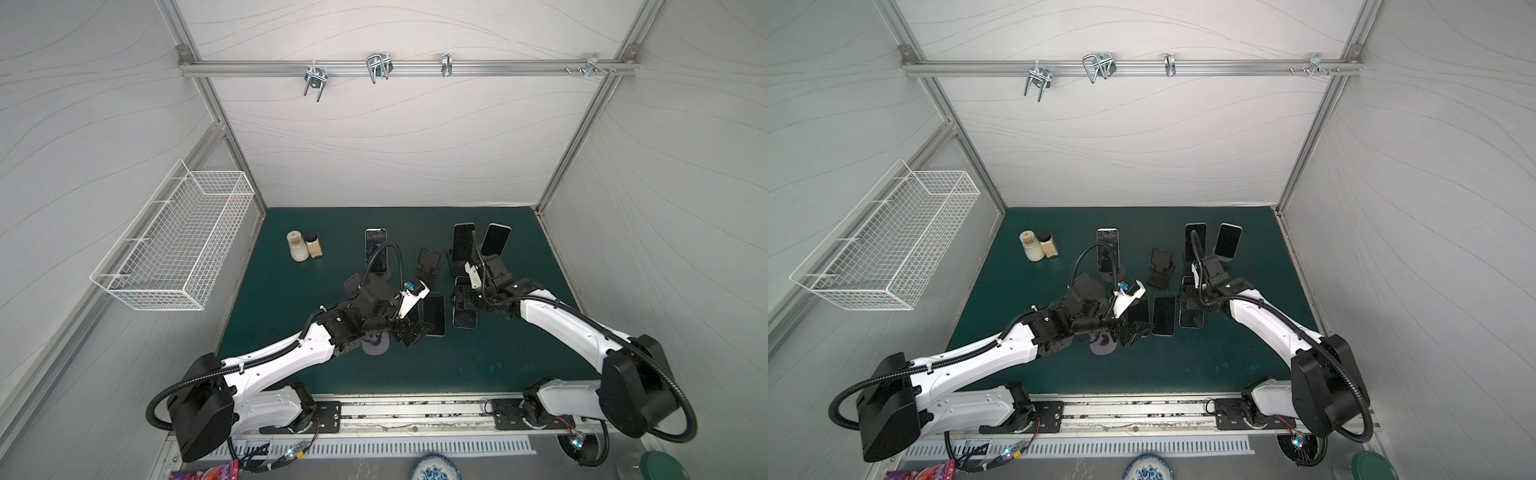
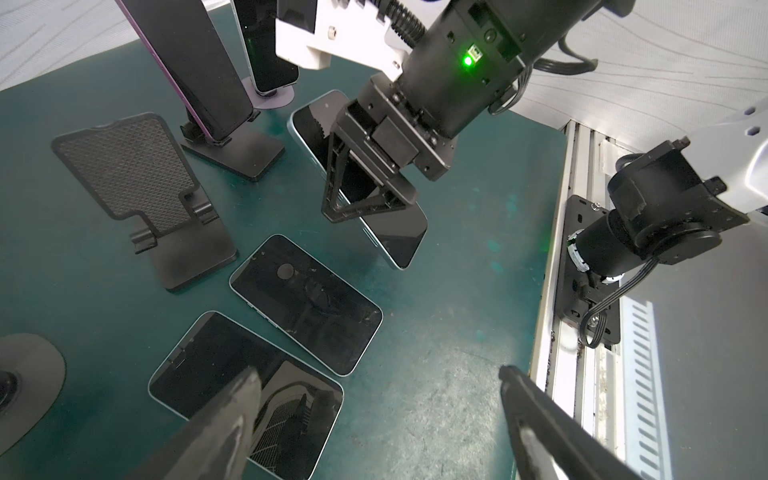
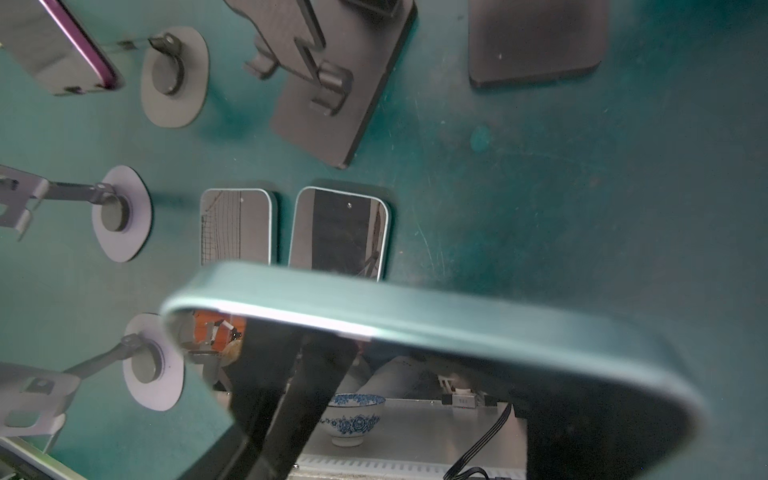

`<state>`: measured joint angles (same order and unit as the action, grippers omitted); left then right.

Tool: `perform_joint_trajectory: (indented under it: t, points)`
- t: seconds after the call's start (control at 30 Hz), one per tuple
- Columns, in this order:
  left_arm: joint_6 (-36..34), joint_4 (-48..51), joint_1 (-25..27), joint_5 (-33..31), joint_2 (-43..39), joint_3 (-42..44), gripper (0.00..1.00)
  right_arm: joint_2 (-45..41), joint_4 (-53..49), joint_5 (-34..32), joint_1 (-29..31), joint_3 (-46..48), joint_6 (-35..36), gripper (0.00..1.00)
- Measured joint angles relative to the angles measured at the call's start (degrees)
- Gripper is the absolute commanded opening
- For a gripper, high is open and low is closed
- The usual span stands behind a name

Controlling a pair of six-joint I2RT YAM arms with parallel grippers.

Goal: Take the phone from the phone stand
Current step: 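Lower the held teal phone flat onto the table beside the flat phones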

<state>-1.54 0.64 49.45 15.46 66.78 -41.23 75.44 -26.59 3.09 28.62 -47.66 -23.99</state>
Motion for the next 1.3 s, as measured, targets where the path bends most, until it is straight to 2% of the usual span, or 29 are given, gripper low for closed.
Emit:
perform_joint_trajectory:
  t: [1.3]
  points:
    - [-0.5, 0.9, 0.0, 0.0, 0.2, -0.2, 0.91, 13.2, -2.1, 1.1, -0.4, -3.1, -0.2, 0.71]
